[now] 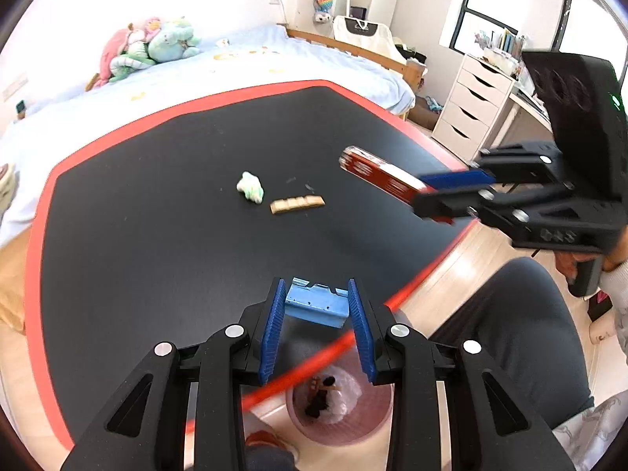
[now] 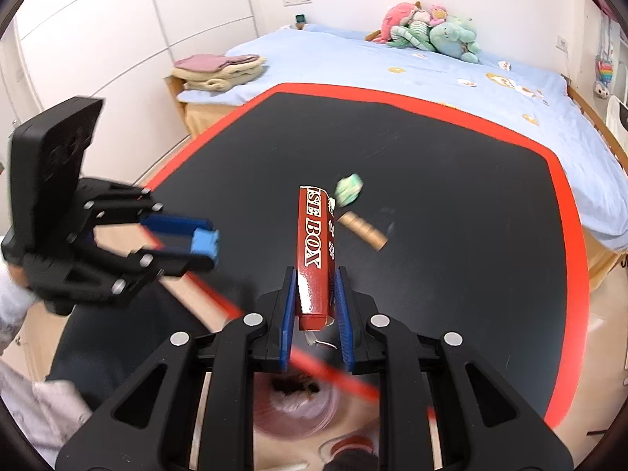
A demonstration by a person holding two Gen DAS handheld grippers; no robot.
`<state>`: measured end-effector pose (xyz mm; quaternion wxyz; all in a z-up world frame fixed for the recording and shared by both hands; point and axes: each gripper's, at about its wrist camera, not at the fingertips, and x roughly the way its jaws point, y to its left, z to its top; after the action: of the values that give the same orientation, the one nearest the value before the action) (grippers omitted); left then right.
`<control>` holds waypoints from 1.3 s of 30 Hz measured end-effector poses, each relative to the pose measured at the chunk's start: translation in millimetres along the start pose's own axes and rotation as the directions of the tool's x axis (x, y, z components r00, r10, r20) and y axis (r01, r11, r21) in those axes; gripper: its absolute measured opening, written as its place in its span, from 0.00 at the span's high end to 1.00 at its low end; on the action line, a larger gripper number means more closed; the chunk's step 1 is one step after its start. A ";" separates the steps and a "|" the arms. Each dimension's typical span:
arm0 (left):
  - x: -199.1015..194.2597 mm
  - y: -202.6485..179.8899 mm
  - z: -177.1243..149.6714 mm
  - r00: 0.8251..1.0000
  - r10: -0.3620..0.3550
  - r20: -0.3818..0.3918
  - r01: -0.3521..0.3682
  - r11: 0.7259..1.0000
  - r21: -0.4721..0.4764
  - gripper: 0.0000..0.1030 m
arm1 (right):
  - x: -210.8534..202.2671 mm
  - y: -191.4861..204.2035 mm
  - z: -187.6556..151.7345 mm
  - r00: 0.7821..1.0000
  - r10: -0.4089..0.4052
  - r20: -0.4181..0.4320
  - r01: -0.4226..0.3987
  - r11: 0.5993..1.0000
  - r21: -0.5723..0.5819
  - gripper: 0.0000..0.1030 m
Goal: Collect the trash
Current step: 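Grasp the blue block with the left tool while the right tool grasps the red SE BOX box, then carry the block and box over the pink bin and open both tools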
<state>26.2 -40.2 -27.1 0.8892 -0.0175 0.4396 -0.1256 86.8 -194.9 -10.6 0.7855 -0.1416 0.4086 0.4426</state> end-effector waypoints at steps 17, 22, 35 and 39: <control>-16.0 -31.9 -56.4 0.999 -0.028 -0.044 0.027 1.000 -0.014 0.68 | -23.1 59.2 -90.0 0.992 0.068 -0.110 -0.068 0.998 0.006 0.81; -18.1 -33.8 -56.8 0.999 -0.036 -0.040 0.035 0.999 -0.011 0.61 | -23.3 59.2 -91.2 0.989 0.084 -0.118 -0.085 0.996 0.005 0.74; -18.3 -15.4 -53.2 0.998 0.055 -0.015 -0.056 0.997 -0.061 0.07 | -25.8 39.8 -92.6 0.996 0.030 -0.083 -0.026 0.998 0.053 0.07; -13.5 -12.7 -51.6 0.997 0.068 -0.023 -0.070 0.995 -0.067 0.07 | -22.7 35.7 -89.8 0.996 0.023 -0.085 -0.019 0.998 0.054 0.06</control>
<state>-24.8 -45.1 -46.4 0.8873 -0.0309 0.4531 -0.0800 5.3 -240.3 -44.5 0.7662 -0.1353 0.4548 0.4334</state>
